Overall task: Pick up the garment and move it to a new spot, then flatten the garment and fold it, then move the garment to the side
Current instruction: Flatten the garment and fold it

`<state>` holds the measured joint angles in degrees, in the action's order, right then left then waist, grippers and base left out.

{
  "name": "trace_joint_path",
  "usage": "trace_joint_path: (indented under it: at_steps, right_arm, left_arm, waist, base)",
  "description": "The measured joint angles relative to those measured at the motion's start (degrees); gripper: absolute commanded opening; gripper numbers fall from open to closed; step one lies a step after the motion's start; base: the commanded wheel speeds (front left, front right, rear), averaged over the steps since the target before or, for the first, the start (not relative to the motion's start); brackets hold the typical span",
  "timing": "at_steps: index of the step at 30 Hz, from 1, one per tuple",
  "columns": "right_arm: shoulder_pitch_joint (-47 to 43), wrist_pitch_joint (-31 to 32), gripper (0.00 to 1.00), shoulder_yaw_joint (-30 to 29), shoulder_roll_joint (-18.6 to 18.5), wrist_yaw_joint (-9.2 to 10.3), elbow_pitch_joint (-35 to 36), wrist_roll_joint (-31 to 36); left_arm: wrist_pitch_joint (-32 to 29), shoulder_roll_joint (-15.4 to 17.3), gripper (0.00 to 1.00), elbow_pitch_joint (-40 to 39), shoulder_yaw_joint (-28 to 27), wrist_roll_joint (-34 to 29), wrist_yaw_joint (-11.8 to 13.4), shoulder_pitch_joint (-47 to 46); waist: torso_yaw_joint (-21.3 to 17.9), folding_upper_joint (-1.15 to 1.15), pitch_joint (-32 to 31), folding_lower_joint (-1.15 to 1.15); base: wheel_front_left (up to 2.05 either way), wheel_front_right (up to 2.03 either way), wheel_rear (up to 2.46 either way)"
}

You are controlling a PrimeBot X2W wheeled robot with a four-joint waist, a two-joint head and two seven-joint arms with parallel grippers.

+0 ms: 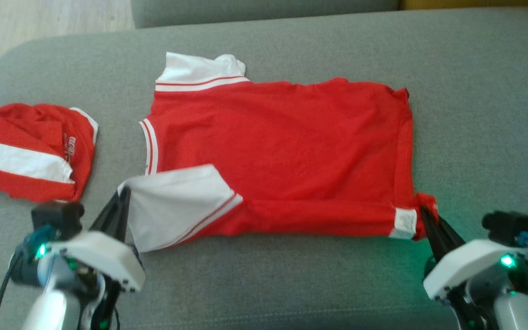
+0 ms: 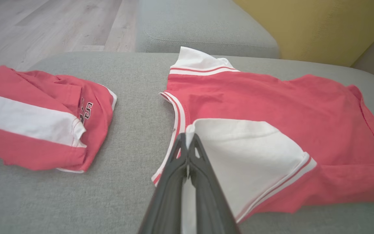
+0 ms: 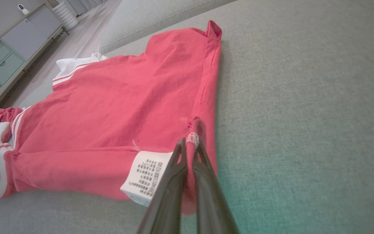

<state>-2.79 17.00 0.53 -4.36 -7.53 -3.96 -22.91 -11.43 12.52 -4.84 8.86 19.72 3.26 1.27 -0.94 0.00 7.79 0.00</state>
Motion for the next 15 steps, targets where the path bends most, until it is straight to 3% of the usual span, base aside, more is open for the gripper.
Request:
trace_joint_path:
  at_steps: [10, 11, 12, 13, 14, 15]
  right_arm:
    - [6.3, -5.2, 0.00, 2.9, -0.7, 0.00, -6.8, 0.2]
    - [6.8, -6.4, 0.66, 3.2, -0.7, 0.00, -7.2, 0.2]
    - [7.5, -7.1, 1.00, 3.6, -1.0, 0.00, -7.9, 0.2]
    - [8.0, -8.0, 1.00, 4.1, -1.3, 0.00, -8.4, 0.2]
    - [8.5, -9.2, 1.00, 4.4, -1.4, 0.00, -8.6, 0.2]
    - [8.8, -10.4, 1.00, 4.7, -1.7, 0.00, -8.8, 0.2]
  left_arm:
    - [7.0, -0.6, 0.00, 16.6, 2.3, 0.0, -4.9, -12.8]
    - [7.3, -0.8, 0.00, 18.5, 2.5, 0.0, -5.2, -13.7]
    - [7.8, -1.1, 0.25, 20.1, 2.6, 0.0, -5.3, -14.4]
    - [8.3, -1.5, 0.79, 21.5, 2.7, 0.0, -5.3, -14.8]
    - [9.1, -1.8, 1.00, 22.6, 3.0, 0.0, -5.3, -15.0]
    - [10.0, -2.2, 1.00, 23.4, 3.2, 0.0, -5.4, -15.0]
  waist:
    - [-0.4, 0.00, 3.1, 0.00]
    - [-0.4, 0.00, 3.4, 0.00]
    - [-0.4, 0.00, 3.6, 0.00]
    - [-0.5, 0.00, 3.8, 0.01]
    - [-0.5, 0.00, 4.0, 0.01]
    - [-0.5, 0.00, 4.1, 0.01]
  base:
    - [0.00, 0.00, 0.00]
    - [0.00, 0.00, 0.00]
    - [0.00, 0.00, 0.00]
    - [0.00, 0.00, 0.00]
    - [0.00, 0.00, 0.00]
    - [0.00, 0.00, 0.00]
